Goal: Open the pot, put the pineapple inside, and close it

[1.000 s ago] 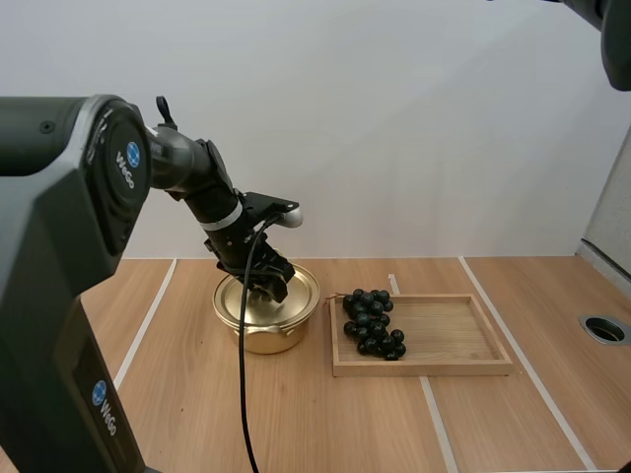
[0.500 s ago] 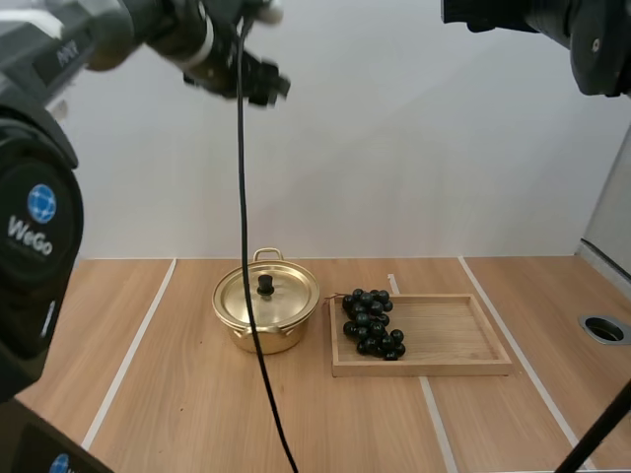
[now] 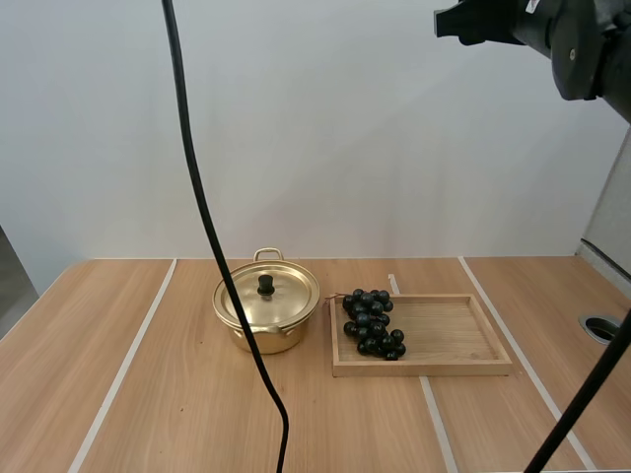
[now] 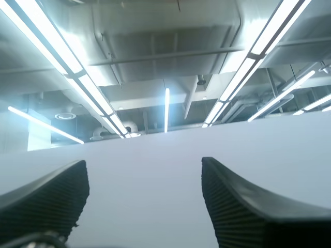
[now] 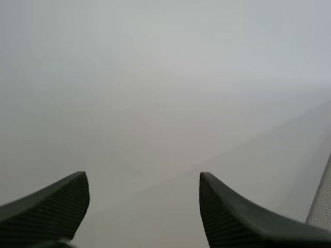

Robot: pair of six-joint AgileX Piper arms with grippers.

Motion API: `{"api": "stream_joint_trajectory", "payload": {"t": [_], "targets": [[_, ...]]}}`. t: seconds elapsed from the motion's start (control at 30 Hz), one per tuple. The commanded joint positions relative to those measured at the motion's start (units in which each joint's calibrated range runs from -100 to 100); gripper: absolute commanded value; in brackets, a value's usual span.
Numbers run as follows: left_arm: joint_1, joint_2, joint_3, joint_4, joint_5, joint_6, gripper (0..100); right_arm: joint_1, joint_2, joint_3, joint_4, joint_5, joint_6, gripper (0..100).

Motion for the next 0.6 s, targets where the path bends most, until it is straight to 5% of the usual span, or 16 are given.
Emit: {"api": "stream_joint_trajectory", "payload": {"t": [0.0,0.27,0.57], "targets": [[0.04,-1.57,1.13,-0.63,-0.43,-1.30,100,-0.23,-0.89,0.08,-0.14,-1.50,-0.33,100],[0.04,-11.11,14.84,-0.63,1.40,-3.95,100,-0.23,-0.86,0.08,1.53,2.51,-0.33,100],[0.04,-31.29,42.04,-0.63,0.97,-3.95,100,-0.23,-0.86,0.08,2.75,3.92,-0.33,100]]}}
